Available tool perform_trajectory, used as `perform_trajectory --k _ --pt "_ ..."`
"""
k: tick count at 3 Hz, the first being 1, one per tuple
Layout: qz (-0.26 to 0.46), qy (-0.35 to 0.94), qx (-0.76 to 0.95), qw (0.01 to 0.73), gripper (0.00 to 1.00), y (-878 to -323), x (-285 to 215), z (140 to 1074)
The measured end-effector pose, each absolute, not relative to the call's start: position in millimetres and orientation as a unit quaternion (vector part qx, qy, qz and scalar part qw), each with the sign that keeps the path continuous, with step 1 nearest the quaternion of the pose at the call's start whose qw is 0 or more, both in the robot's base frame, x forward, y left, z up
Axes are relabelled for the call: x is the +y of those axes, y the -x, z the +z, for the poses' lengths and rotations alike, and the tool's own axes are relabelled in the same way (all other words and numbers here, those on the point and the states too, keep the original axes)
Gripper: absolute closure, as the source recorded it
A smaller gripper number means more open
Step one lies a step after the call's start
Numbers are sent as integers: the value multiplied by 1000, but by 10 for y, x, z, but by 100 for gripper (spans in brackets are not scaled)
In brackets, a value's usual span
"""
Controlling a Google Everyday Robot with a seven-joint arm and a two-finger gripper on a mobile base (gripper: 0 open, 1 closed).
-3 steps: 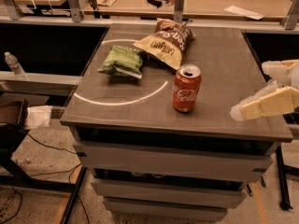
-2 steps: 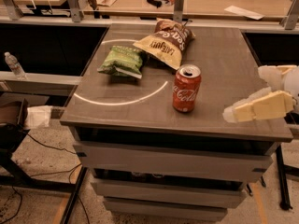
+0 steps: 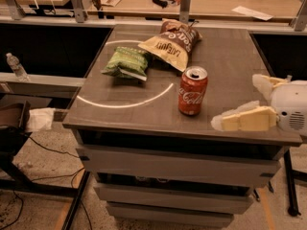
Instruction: Knock coke can over
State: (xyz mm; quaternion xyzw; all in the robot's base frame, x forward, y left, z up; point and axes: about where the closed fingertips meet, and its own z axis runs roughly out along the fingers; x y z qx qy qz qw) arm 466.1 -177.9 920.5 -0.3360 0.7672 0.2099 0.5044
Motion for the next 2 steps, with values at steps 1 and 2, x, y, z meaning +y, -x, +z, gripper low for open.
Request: perform_trajectory --k 1,2 --pt "214 346 751 520 0 -4768 -1693 9111" --pt "227 344 744 527 0 -4884 -1577 8972"
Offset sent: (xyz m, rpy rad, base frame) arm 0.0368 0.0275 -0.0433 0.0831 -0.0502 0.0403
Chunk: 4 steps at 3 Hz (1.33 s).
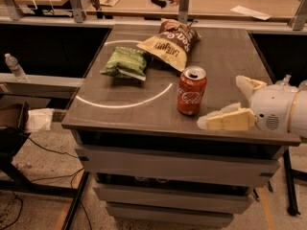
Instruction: Knock coke can over
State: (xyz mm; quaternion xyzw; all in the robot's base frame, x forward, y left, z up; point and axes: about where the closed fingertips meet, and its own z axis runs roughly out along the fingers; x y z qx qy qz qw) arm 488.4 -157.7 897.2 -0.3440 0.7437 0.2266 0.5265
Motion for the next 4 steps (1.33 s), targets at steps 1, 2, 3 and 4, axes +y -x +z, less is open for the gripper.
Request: perform_trajectory --k 1,2,3,4 --pt "240 337 740 530 0 -4996 -1509 8837" --pt "252 338 732 535 0 -5146 -1422 8725" --pt "264 339 722 542 0 -5300 -1302 8676" --pt "275 336 714 549 0 -5433 -1170 8679"
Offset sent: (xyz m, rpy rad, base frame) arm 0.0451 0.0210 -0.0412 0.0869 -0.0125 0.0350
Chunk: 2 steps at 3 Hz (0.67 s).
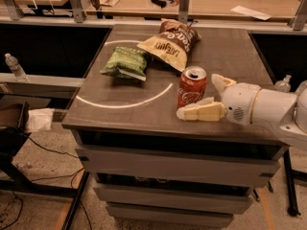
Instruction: Knock coke can over
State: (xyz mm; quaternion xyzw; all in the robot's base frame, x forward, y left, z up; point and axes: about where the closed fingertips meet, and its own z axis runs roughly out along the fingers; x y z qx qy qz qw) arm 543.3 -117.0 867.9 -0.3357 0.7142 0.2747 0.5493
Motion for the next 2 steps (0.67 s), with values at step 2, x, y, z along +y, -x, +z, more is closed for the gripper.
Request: perform_trajectory --k 2 --pt "290 333 706 554 17 -5611 -972 8747"
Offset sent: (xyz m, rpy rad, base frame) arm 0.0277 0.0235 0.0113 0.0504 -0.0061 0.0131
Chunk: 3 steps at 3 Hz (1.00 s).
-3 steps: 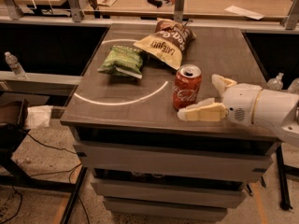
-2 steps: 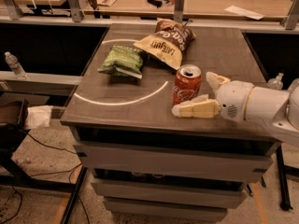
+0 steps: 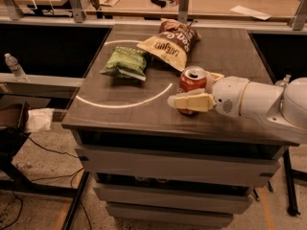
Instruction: Knock coke can over
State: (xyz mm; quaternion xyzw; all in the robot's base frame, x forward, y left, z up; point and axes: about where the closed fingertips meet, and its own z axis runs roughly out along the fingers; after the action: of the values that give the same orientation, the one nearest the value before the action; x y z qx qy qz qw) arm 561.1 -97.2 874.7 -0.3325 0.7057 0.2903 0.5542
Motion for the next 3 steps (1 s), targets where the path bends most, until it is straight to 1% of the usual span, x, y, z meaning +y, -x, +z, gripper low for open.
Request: perform_trajectory --k 2,3 --pt "292 341 703 552 63 -5621 -858 8761" --pt "270 355 688 572 87 -5656 -912 8935"
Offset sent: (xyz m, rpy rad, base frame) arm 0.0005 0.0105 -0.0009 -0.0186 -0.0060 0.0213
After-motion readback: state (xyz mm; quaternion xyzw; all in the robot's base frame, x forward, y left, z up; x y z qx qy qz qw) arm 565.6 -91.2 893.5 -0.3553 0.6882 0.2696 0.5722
